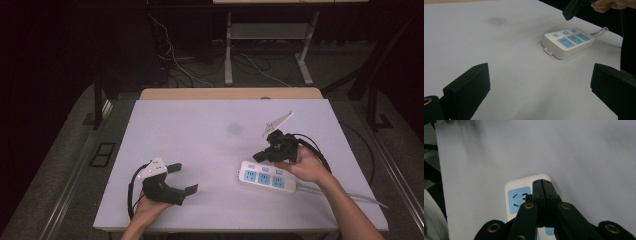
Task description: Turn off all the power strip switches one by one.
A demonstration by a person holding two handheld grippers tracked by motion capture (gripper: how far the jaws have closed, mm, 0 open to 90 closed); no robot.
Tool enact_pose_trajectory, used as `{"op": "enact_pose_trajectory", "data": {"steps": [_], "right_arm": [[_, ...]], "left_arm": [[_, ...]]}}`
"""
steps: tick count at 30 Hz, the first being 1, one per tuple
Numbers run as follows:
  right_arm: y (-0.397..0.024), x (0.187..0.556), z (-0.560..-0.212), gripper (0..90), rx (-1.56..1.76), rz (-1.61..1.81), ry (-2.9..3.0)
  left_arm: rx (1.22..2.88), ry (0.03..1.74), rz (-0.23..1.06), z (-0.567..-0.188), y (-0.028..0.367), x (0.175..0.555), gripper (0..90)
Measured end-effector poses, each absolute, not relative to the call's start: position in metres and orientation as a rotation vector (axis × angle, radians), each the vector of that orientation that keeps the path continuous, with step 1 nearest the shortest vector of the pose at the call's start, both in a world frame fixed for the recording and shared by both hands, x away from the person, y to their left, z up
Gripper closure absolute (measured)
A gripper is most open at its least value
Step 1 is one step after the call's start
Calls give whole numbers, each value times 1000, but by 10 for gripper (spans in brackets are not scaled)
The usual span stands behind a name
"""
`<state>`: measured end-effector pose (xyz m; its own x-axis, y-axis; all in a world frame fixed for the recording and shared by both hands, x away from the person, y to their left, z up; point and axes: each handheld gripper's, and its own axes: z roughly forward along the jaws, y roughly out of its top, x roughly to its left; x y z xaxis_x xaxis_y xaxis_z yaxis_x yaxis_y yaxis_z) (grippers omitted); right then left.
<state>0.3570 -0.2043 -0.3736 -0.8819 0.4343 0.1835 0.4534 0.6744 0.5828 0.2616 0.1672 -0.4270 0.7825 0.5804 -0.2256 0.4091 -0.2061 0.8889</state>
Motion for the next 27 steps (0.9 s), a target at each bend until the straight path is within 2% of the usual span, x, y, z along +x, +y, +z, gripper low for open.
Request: {"op": "enact_pose_trajectory", "data": {"steps": [27], "right_arm": [[-189, 366, -399, 897, -742, -909, -2845]], "left_arm": [[1830, 763, 188, -427, 169, 262, 9]]}}
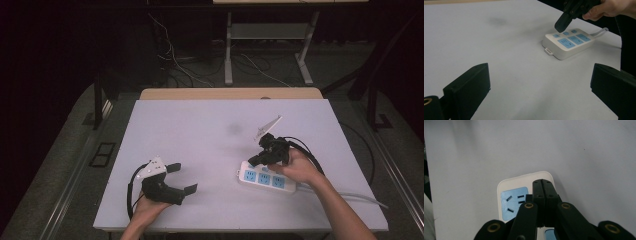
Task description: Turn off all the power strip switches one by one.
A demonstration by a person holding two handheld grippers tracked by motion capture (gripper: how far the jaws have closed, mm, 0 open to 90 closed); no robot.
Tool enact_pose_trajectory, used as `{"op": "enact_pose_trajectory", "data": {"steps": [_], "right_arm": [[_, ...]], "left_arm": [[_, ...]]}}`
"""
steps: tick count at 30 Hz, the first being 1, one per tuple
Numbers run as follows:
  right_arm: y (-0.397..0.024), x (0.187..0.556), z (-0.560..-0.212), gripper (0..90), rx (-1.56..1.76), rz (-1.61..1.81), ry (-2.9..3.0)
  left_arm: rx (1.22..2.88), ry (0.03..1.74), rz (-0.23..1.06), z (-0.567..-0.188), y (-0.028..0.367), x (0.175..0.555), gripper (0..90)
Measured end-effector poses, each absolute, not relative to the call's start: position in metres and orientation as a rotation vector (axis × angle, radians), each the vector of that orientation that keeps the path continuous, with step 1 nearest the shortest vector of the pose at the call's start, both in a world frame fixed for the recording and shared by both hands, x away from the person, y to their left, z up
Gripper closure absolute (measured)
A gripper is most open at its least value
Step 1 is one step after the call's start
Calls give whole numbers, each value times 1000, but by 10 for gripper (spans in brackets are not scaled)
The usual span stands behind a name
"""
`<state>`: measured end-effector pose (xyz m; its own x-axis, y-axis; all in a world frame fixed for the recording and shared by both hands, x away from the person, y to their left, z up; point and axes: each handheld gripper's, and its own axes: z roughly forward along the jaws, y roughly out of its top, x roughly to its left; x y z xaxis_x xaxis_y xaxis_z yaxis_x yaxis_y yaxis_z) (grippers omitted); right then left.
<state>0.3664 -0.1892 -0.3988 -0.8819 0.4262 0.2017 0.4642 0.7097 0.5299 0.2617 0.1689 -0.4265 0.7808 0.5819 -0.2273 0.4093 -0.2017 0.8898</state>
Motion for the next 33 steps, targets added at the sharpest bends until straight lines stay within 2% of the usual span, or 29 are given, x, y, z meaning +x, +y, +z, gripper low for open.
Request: {"op": "enact_pose_trajectory", "data": {"steps": [33], "right_arm": [[-189, 364, -411, 900, -752, -937, -2856]], "left_arm": [[1837, 753, 193, -425, 167, 260, 10]]}}
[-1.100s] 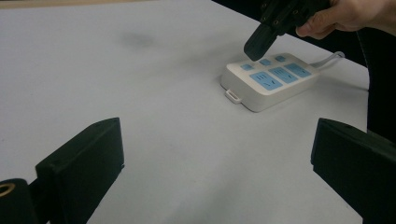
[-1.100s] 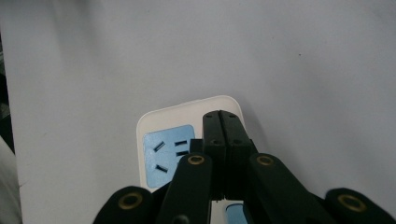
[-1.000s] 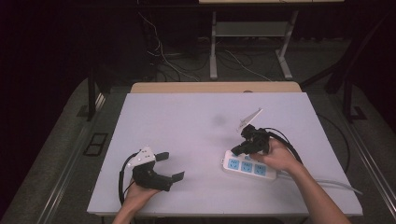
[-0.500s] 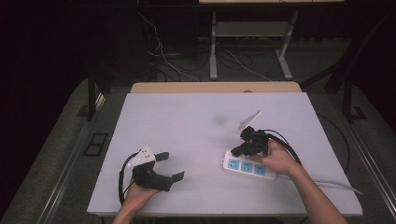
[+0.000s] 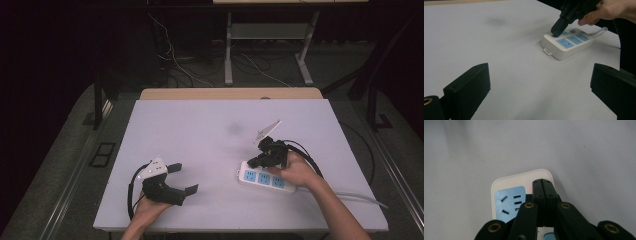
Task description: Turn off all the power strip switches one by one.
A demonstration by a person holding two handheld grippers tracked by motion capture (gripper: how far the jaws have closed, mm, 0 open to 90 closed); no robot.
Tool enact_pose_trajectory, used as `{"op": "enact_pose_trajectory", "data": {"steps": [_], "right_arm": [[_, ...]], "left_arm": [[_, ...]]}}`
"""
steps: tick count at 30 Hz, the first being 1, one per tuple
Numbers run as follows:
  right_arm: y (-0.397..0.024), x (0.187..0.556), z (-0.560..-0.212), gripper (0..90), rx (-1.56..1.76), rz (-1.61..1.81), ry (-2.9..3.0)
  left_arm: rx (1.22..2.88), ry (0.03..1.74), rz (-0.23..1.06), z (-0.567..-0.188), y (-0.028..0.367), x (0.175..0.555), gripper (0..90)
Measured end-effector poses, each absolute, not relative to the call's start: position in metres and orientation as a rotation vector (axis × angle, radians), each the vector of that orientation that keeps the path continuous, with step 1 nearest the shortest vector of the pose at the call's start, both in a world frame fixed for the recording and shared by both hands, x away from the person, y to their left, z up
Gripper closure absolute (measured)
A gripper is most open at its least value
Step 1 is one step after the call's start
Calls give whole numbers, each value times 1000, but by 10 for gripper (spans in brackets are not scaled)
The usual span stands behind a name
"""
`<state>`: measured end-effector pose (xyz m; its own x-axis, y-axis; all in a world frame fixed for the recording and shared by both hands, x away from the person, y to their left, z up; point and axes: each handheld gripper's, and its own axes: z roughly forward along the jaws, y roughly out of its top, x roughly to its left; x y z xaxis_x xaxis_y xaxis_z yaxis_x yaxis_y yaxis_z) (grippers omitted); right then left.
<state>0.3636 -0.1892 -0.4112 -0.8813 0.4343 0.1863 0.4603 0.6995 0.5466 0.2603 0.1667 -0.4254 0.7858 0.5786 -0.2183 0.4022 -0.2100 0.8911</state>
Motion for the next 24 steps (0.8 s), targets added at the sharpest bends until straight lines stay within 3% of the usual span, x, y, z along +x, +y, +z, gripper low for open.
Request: {"op": "enact_pose_trajectory", "data": {"steps": [24], "right_arm": [[-192, 362, -407, 898, -744, -988, -2857]], "left_arm": [[1833, 763, 193, -426, 169, 262, 11]]}}
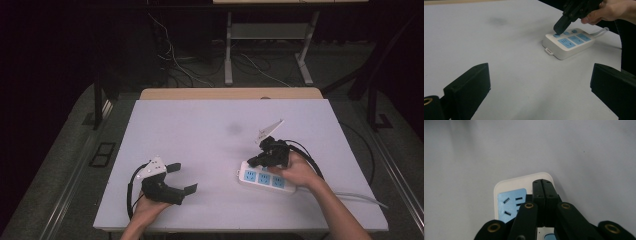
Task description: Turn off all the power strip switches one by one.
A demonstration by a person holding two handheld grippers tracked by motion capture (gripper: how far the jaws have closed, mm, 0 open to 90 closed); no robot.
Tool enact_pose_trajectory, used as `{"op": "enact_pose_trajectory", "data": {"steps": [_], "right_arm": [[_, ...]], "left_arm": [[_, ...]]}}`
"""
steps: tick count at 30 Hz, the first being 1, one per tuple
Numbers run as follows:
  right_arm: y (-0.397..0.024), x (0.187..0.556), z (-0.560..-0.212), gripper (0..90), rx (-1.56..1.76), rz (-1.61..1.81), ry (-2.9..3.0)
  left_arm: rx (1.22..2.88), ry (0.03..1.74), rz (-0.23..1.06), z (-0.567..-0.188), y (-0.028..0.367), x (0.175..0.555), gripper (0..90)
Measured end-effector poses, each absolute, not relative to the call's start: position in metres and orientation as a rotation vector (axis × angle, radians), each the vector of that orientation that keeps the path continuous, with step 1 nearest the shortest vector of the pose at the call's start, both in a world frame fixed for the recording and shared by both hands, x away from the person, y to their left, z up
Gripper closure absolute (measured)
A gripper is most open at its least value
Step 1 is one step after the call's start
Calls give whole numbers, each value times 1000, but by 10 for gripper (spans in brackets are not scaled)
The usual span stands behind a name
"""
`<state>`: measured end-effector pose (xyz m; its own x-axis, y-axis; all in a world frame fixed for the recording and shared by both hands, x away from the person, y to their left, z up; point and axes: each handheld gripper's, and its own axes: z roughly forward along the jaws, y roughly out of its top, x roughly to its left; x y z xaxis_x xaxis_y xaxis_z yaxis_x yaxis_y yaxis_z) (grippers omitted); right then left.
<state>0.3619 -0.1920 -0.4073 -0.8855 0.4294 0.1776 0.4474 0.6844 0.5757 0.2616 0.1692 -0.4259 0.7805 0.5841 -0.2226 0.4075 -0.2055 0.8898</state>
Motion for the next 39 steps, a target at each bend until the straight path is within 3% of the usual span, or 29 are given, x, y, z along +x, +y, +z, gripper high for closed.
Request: {"op": "enact_pose_trajectory", "data": {"steps": [9, 16, 26, 33, 35, 37, 39], "right_arm": [[-203, 359, -407, 896, -788, -1016, -2839], [-217, 353, -394, 827, -847, -1093, -2811], [-248, 338, -378, 486, -1026, -1236, -2775], [-269, 321, -371, 109, -1169, -1358, -2712], [-275, 315, -371, 94, -1202, -1384, -2701], [-281, 311, -372, 4, -1234, -1397, -2683], [-287, 304, -373, 3, -1243, -1414, -2659]], "left_arm": [[1831, 765, 196, -426, 169, 262, 11], [1828, 764, 197, -425, 169, 261, 11], [1821, 761, 197, -424, 169, 260, 11], [1815, 760, 196, -424, 168, 259, 12], [1816, 759, 196, -423, 168, 259, 12], [1813, 761, 198, -423, 168, 259, 12], [1809, 762, 199, -423, 168, 258, 12]]}}
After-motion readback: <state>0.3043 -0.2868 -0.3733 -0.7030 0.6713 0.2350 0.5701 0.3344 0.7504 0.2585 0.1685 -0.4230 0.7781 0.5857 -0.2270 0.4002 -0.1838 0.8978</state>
